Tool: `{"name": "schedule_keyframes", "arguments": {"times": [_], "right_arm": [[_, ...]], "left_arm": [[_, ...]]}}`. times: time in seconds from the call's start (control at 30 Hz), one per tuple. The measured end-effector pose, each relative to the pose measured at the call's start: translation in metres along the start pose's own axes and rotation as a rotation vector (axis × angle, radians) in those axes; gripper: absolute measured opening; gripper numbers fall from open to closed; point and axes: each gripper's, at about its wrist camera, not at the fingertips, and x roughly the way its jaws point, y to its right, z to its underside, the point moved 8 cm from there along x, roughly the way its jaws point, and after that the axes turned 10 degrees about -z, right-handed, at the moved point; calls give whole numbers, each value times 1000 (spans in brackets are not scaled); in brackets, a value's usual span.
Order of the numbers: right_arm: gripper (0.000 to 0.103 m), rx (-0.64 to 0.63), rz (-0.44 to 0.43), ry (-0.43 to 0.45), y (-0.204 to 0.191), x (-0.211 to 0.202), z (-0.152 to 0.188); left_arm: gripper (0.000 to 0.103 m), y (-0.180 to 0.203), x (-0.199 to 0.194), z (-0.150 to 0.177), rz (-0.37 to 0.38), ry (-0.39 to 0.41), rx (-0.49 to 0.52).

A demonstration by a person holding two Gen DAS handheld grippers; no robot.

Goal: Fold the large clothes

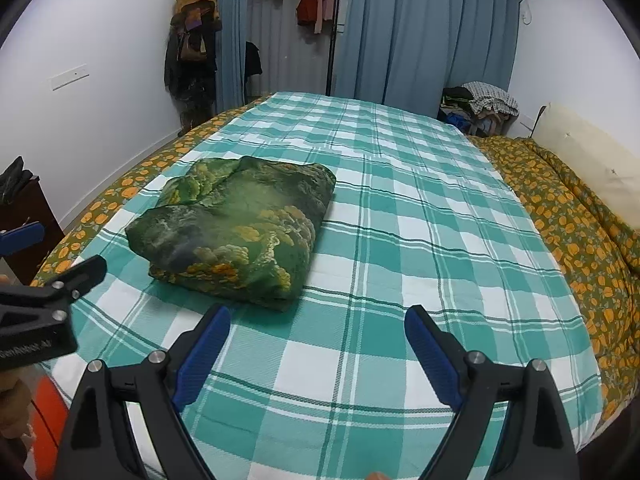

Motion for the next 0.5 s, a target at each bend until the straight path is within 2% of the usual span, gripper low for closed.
{"name": "schedule_keyframes", "arguments": {"times": [0.1, 0.27, 0.5], "right_arm": [[94, -15, 2, -6, -5, -5, -1], [94, -28, 9, -4, -8, -8, -4], [94, -25, 7, -22, -9, -6, -1]], "left_arm": [[103, -2, -3, 0, 37, -9, -23], [103, -5, -6, -2, -2, 4, -10], [103, -8, -4, 1, -5, -6, -13]]}}
